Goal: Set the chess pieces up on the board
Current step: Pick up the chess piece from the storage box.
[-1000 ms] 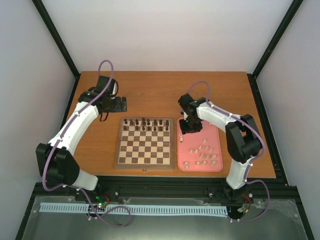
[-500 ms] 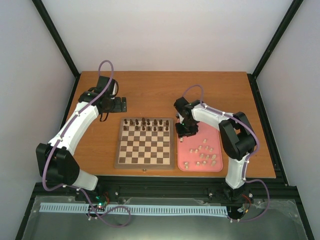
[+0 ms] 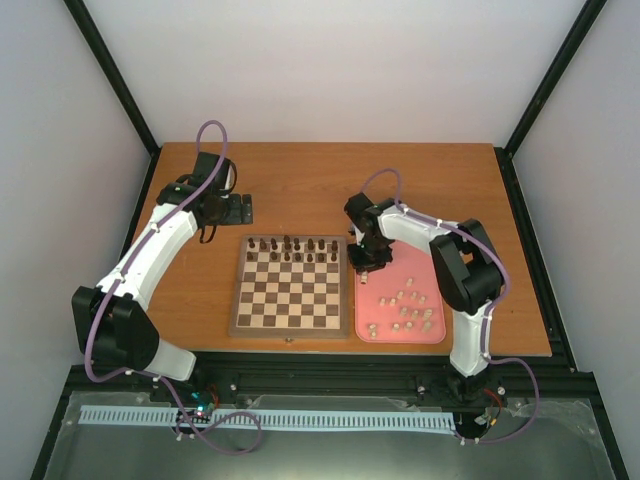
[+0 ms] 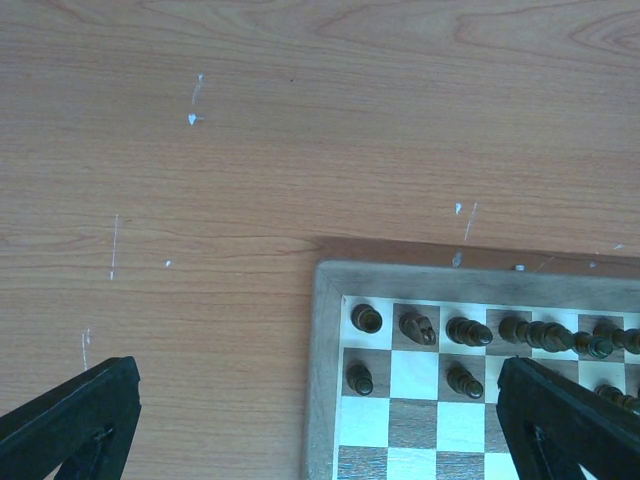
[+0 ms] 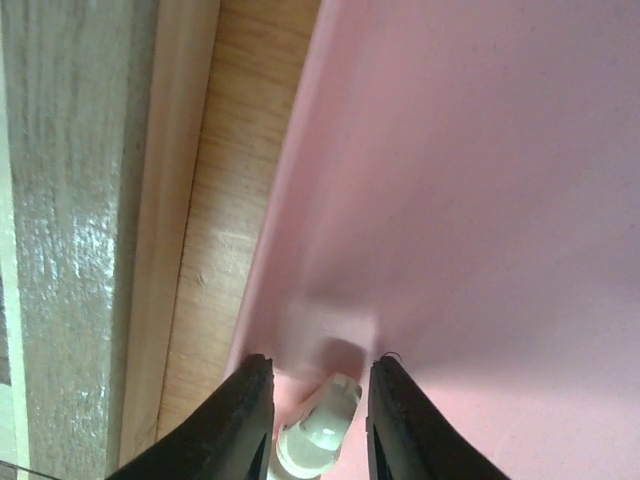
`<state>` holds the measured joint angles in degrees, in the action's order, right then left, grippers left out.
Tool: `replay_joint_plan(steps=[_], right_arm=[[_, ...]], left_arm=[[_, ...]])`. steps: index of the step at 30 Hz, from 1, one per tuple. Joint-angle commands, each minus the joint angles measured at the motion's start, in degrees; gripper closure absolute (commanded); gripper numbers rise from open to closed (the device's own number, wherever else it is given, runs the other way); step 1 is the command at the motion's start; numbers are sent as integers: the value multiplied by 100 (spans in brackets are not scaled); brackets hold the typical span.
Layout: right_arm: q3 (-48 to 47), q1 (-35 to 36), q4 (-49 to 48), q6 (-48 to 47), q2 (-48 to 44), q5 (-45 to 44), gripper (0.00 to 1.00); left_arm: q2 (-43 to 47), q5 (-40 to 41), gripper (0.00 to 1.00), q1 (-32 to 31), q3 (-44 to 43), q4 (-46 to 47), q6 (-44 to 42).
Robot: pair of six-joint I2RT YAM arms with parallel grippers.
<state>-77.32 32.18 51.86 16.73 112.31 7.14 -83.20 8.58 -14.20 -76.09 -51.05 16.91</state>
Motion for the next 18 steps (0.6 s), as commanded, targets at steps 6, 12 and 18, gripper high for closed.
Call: replay_joint_plan(steps=[6, 12, 18], right_arm=[[-210, 16, 133, -58, 116, -25, 82], [-82, 16, 175, -87, -3, 12, 80], [80, 16, 108, -56, -98, 67, 94]], left_arm=[[-27, 126, 0, -13, -46, -107, -91], [-34, 119, 0, -13, -19, -90, -85], [-44, 124, 0, -14, 54, -86, -91]])
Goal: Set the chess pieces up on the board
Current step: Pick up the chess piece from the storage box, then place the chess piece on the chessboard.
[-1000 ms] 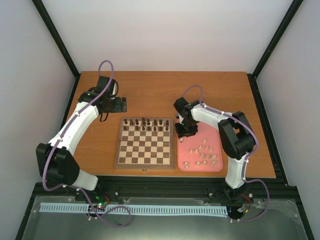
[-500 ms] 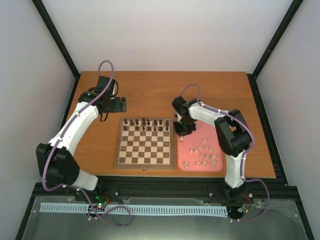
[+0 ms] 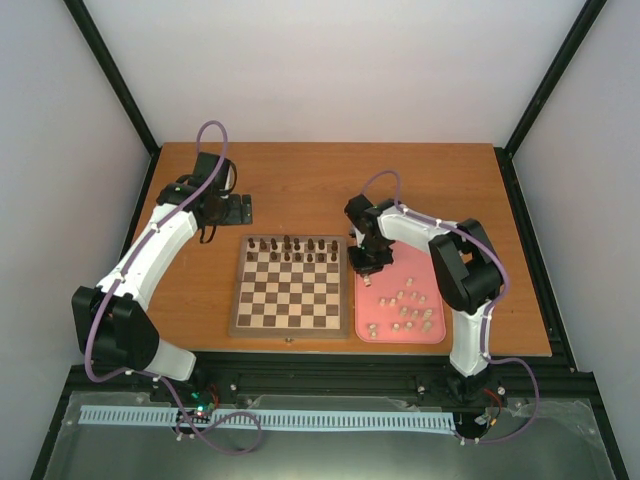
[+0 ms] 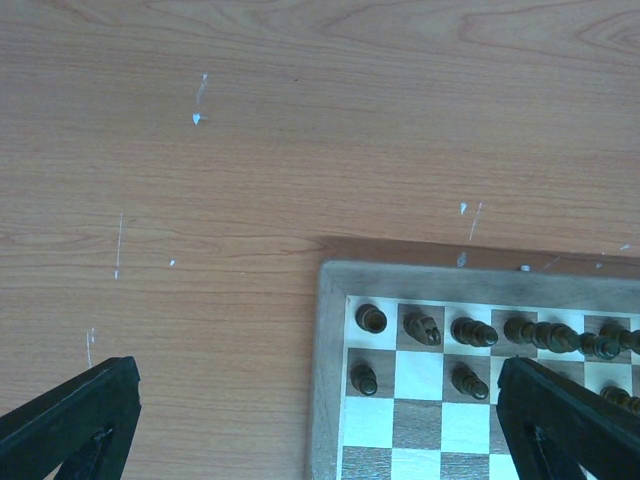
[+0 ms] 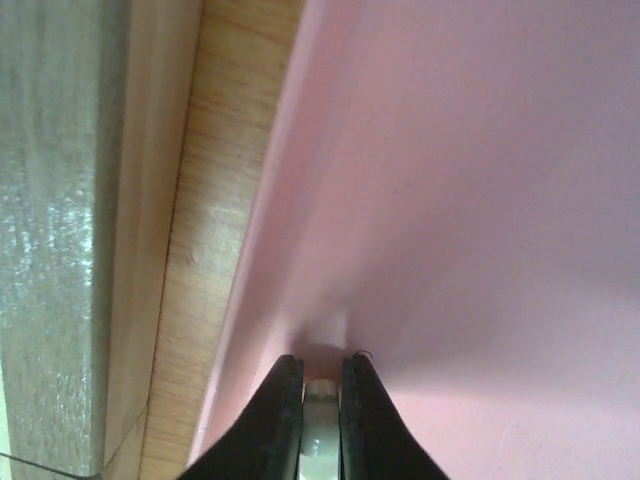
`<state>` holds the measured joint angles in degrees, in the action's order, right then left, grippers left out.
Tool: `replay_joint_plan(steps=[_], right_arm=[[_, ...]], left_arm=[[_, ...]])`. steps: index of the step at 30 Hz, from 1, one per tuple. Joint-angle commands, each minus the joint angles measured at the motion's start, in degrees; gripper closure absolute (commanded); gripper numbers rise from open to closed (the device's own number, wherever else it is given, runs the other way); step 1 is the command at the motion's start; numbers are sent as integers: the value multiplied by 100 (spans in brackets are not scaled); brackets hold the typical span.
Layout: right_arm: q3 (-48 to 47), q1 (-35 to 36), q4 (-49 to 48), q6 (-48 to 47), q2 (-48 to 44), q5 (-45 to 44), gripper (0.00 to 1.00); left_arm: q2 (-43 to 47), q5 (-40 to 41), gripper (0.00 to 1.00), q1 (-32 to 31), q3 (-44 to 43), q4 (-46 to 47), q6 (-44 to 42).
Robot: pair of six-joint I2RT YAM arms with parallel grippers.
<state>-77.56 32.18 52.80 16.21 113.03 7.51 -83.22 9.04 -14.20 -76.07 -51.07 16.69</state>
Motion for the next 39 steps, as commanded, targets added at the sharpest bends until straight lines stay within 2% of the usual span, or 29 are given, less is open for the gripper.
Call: replay_joint_plan(steps=[1, 12, 21, 30, 39], right_arm=[[101, 16, 24, -16, -178, 31, 97], [-63, 16, 71, -268, -880, 350, 97], [580, 43, -1173, -747, -2503, 1360, 97], [1218, 905, -2100, -529, -3123, 519, 97], [1353, 2141, -3137, -225, -3115, -759, 97]], left_arm=[[-44, 80, 0, -13, 59, -77, -69], [-92, 136, 0, -13, 61, -4, -82], [-9, 122, 0, -13, 244, 227, 18], [-62, -329, 0, -15, 223, 195, 312], [35, -920, 0, -4, -615, -718, 649]])
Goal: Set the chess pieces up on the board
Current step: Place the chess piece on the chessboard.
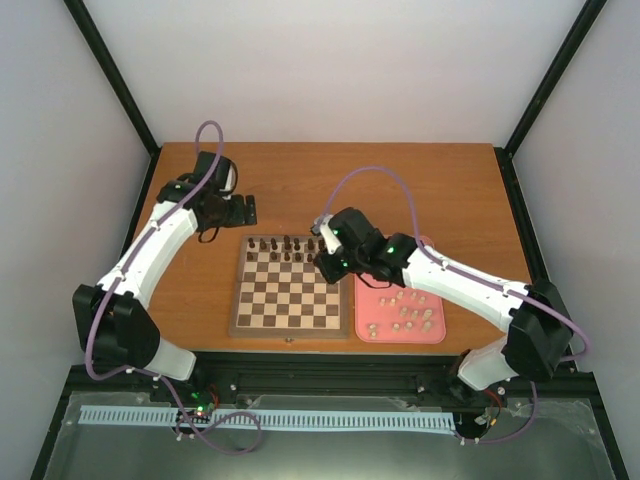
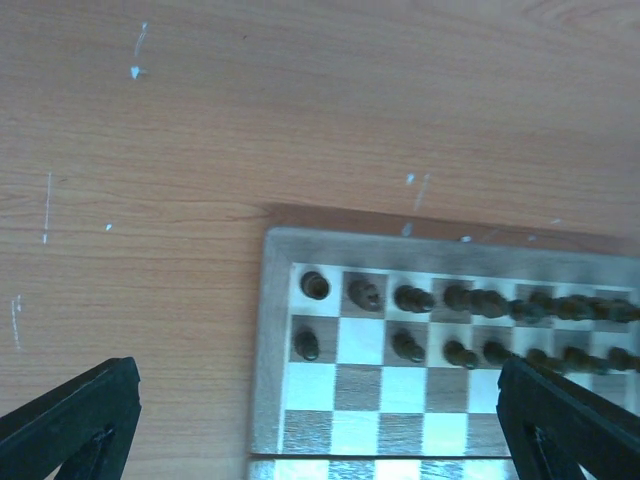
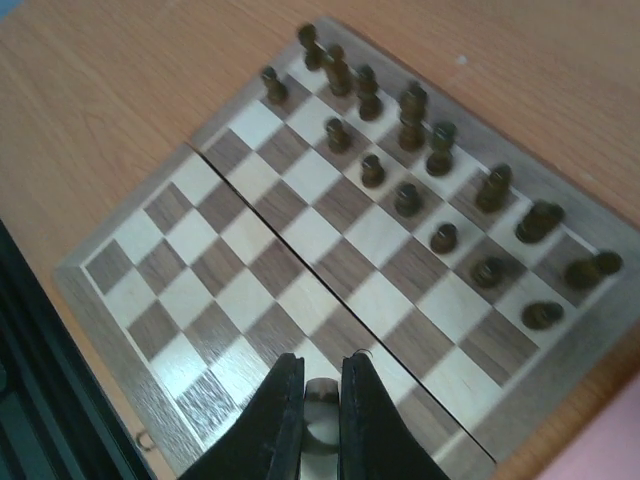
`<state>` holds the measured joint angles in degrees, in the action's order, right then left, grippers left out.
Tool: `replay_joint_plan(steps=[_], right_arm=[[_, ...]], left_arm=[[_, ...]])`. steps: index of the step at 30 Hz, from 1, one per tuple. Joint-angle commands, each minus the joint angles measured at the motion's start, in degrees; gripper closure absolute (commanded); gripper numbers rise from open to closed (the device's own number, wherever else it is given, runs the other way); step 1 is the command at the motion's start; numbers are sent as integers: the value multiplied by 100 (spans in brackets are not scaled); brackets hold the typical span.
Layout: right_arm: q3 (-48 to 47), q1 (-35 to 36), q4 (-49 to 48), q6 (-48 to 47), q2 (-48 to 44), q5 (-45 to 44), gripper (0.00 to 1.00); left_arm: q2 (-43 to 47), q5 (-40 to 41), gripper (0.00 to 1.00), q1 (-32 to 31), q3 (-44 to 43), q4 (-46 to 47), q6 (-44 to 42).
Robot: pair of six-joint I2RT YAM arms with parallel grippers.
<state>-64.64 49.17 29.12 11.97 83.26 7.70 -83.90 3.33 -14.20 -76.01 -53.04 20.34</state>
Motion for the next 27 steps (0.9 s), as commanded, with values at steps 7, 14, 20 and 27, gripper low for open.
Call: replay_joint_plan(steps=[7, 14, 20, 27], right_arm=[[270, 1494, -1819, 284, 31, -1967, 97], [870, 2053, -3280, 164, 471, -2667, 97], [1144, 2390, -4507, -134, 1167, -3017, 97], [937, 2506, -5323, -306, 1858, -2881, 97]], left_arm=[[598, -514, 0, -4, -1124, -833, 661], [1079, -472, 0, -4, -815, -408, 778], [1225, -394, 0, -4, -440, -223, 861], [1494, -168, 0, -4, -98, -109, 727]])
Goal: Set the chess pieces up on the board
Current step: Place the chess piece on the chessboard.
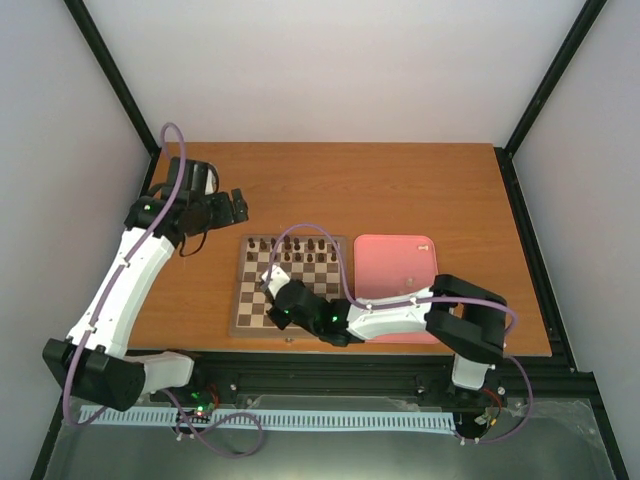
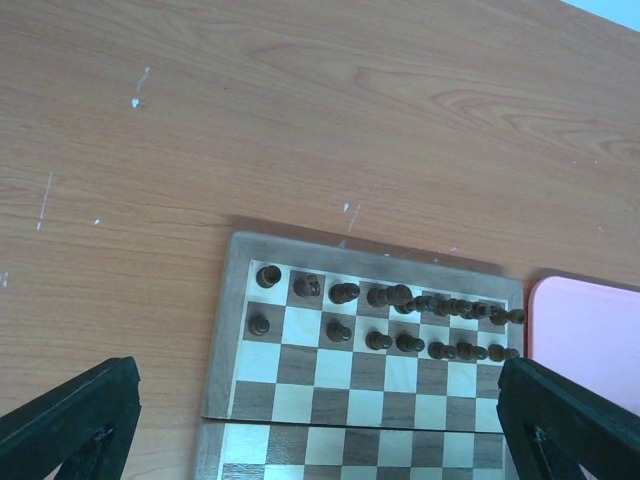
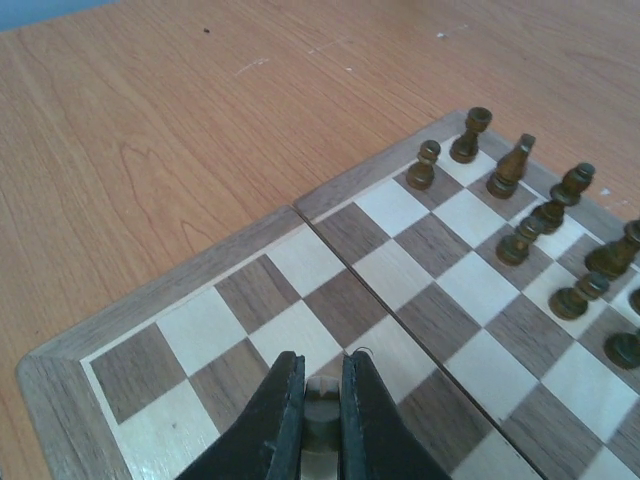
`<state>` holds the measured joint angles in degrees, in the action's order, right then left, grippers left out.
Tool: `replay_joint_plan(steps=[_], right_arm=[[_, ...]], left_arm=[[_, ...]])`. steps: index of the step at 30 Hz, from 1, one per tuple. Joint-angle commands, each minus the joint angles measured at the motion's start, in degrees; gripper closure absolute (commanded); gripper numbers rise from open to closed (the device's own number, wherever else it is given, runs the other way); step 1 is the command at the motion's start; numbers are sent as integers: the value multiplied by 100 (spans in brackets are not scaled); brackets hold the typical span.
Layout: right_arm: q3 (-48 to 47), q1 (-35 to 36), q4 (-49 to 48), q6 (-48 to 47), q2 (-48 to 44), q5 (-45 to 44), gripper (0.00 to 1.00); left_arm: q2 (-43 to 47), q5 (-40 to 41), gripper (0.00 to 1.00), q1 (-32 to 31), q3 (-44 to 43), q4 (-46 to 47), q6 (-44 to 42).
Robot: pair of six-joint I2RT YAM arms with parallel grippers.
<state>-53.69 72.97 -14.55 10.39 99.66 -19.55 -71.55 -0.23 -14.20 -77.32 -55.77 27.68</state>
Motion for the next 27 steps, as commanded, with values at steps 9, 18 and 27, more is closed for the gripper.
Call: replay_joint_plan(steps=[9, 18, 27], right_arm=[[-428, 341, -1343, -181, 793, -28, 97], [-480, 615, -1446, -159, 971, -70, 97], [-463, 886, -1445, -102, 1087, -286, 97]], left_arm=[[564, 426, 0, -4, 336, 281, -196], [744, 540, 0, -4, 660, 342, -241], [946, 565, 0, -4, 929, 406, -233]])
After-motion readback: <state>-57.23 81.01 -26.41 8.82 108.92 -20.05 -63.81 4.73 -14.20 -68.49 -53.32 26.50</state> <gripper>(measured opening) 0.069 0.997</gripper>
